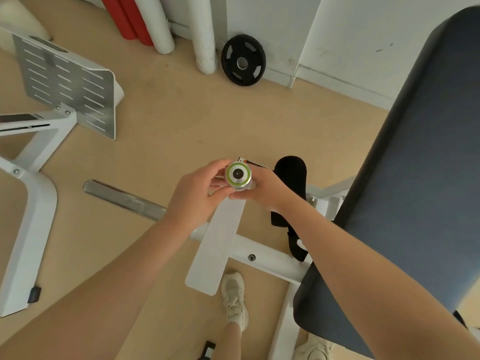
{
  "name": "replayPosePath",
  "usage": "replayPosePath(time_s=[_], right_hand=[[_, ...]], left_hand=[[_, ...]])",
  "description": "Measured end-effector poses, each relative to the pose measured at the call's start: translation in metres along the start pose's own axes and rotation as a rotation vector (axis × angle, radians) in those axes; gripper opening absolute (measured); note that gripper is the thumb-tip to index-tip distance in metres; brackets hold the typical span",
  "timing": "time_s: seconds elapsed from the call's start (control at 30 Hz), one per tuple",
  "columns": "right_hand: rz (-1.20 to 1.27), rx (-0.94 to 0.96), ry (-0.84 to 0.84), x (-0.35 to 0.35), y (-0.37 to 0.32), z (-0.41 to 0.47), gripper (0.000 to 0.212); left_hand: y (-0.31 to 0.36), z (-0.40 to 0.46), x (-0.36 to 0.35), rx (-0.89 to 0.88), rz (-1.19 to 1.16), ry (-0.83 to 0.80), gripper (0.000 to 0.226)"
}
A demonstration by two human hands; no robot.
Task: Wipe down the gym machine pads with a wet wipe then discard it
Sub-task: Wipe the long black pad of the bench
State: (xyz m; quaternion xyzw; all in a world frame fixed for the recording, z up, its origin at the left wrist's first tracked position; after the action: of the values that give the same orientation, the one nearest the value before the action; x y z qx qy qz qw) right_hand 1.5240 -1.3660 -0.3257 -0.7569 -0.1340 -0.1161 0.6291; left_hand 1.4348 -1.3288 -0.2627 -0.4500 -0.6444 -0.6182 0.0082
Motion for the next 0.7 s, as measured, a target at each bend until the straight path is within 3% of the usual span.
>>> replayPosePath(time_s=[0.07,0.17,0.27,0.4,0.5,0.63,0.7], right_hand=[[-0.016,0.021,0.218,0.002,0.001,-0.011,0.037],[0.020,-0.095,0.561,-0.002,0.003,-0.037,0.035],[0.150,-0.213,0.715,-0.017,0.003,-0.050,0.042],[0.086,-0.184,0.726,-0.005,0.004,-0.060,0.011],[0.087,-0.174,0.658,0.011,0.004,-0.072,0.040],[0.225,-0.267,0.616,0.027,0.006,-0.105,0.012],[0.276,-0.319,0.646,0.038,0.005,-0.137,0.015]], left_hand=[[-0.002,-0.001,0.000,0.002,0.010,0.033,0.043],[-0.002,-0.004,-0.001,0.028,0.001,0.059,0.042],[-0.001,-0.005,-0.001,0.059,0.021,0.056,0.041],[0.000,-0.005,-0.002,0.051,0.001,0.008,0.040],[0.001,-0.009,-0.006,0.026,0.025,-0.030,0.044],[0.031,-0.022,-0.002,-0.163,0.218,0.044,0.049],[0.060,-0.030,-0.009,-0.265,0.253,0.056,0.045]])
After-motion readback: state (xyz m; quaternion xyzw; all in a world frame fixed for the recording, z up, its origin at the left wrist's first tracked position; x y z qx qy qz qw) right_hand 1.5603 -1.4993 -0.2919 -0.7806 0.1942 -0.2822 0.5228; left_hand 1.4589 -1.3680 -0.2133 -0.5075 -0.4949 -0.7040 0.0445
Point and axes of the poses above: each hand's wrist, its own z-axis towards the middle knuckle, its own x-axis out of the back of the hand, y = z × x, the point moved 10 cm from there along z, towards the middle knuckle, and after that the axes turned 12 degrees about x, right-handed, at the moved point
